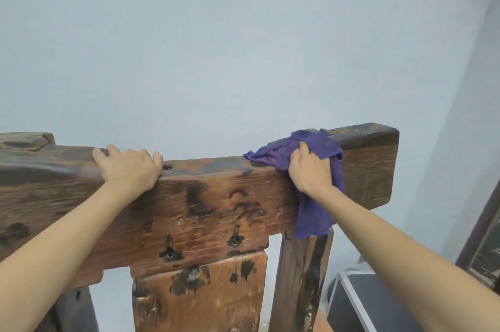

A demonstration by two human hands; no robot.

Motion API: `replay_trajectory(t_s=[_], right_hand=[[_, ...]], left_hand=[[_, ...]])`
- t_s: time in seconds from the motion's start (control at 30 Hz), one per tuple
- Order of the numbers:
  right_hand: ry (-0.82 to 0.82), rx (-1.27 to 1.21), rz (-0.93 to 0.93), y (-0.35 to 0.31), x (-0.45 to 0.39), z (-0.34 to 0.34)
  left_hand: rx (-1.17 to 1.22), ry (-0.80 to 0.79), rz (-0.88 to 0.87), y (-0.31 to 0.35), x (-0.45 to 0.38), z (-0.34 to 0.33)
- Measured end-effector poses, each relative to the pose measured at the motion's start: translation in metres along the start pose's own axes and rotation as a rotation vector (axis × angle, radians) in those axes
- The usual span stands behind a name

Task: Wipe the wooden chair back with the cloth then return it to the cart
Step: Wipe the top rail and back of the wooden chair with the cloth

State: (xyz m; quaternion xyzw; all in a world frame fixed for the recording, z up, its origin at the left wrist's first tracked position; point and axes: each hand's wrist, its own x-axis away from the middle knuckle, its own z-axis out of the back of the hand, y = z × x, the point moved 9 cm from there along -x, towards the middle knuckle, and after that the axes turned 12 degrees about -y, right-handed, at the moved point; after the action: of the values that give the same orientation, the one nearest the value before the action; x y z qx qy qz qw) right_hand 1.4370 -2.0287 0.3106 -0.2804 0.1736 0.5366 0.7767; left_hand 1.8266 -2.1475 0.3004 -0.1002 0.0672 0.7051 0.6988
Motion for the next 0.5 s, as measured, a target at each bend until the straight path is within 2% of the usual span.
replay_trajectory(t_s=[0.17, 0.27, 0.4, 0.5], right_hand=[[0.011, 0.008, 0.299, -0.028, 0.004, -0.003], [0.024, -0.006, 0.433, -0.012, -0.007, 0.001], [0.104, 0.086, 0.478, 0.026, -0.031, 0.014], [0.059, 0.232, 0.458, 0.064, -0.063, 0.016]], left_hand=[[0.191, -0.141, -0.349, 0.133, 0.023, -0.005], [0.304, -0.207, -0.456, 0.213, 0.023, 0.001], [0.673, -0.243, -0.519, 0.288, 0.016, 0.022], [0.730, -0.252, -0.622, 0.330, 0.017, 0.036]])
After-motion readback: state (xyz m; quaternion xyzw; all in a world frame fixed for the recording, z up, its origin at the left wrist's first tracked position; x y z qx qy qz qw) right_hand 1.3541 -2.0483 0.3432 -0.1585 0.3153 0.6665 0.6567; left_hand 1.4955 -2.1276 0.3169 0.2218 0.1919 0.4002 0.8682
